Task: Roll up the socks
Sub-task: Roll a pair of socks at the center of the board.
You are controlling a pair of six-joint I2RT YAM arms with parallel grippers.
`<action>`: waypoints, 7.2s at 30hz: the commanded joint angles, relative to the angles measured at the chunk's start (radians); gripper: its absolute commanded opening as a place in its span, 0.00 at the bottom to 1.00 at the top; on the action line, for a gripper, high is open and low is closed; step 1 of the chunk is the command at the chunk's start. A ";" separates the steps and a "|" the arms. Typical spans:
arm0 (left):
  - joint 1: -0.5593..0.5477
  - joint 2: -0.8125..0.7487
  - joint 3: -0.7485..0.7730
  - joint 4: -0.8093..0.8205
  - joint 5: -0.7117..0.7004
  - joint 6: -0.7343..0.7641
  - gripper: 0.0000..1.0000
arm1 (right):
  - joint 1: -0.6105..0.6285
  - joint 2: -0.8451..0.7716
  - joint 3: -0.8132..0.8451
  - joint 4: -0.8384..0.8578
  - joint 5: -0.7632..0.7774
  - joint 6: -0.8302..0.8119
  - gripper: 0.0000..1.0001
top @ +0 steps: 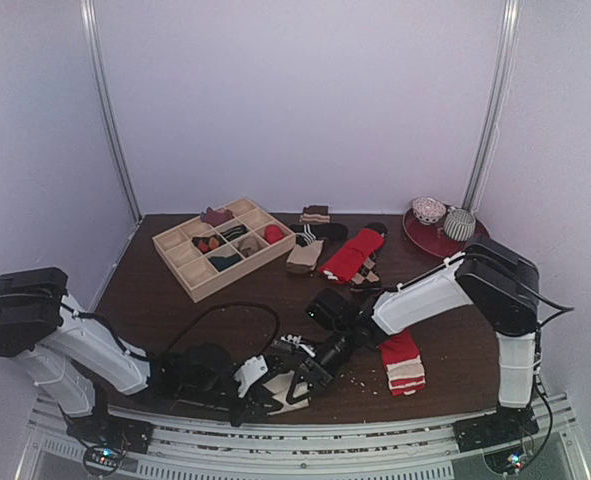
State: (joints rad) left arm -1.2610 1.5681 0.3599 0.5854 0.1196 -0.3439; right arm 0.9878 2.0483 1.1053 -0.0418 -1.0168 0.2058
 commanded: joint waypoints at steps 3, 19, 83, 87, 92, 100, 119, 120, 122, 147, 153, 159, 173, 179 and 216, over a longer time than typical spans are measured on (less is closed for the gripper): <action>0.023 0.156 0.017 -0.220 0.053 -0.195 0.00 | -0.012 -0.163 -0.104 0.045 0.346 -0.083 0.44; 0.072 0.198 0.057 -0.309 0.143 -0.212 0.00 | 0.082 -0.533 -0.562 0.654 0.465 -0.441 0.63; -0.037 -0.225 -0.012 -0.071 -0.158 0.120 0.50 | -0.026 0.056 -0.190 -0.158 0.250 0.024 0.25; -0.040 -0.173 0.007 -0.058 -0.128 0.137 0.51 | -0.026 0.066 -0.179 -0.167 0.257 0.030 0.25; -0.040 -0.124 -0.003 -0.061 -0.132 0.115 0.49 | -0.026 0.075 -0.167 -0.166 0.260 0.026 0.25; -0.040 -0.071 0.002 -0.087 -0.153 0.081 0.14 | -0.026 0.083 -0.152 -0.161 0.251 0.024 0.26; 0.035 0.040 0.042 -0.439 -0.002 -0.290 0.00 | -0.003 -0.349 -0.333 0.337 0.400 -0.344 0.54; 0.047 0.033 0.032 -0.443 0.010 -0.301 0.00 | 0.016 -0.384 -0.375 0.375 0.428 -0.408 0.56; 0.066 0.018 0.014 -0.447 0.027 -0.313 0.00 | 0.070 -0.437 -0.437 0.432 0.504 -0.528 0.60; 0.104 0.065 0.033 -0.451 0.085 -0.245 0.00 | 0.197 -0.302 -0.373 0.418 0.663 -0.728 0.64; 0.104 0.070 0.028 -0.454 0.090 -0.238 0.00 | 0.195 -0.235 -0.368 0.387 0.684 -0.677 0.62; 0.104 0.041 0.051 -0.473 0.064 -0.194 0.00 | 0.186 -0.173 -0.313 0.295 0.698 -0.607 0.33; 0.103 -0.402 0.039 -0.430 -0.157 0.032 0.56 | 0.111 -0.045 -0.122 -0.130 0.520 -0.285 0.27; 0.085 -0.444 -0.097 -0.144 -0.120 0.082 0.58 | 0.069 0.024 -0.073 -0.199 0.472 -0.219 0.27; 0.116 0.130 0.062 -0.220 -0.007 -0.178 0.00 | 0.056 -0.266 -0.285 0.290 0.557 -0.249 0.50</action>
State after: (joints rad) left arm -1.1618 1.6131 0.4225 0.5949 0.0624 -0.4076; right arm 1.0206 1.8847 0.9775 0.1074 -0.5976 -0.0006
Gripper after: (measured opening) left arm 0.103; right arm 0.481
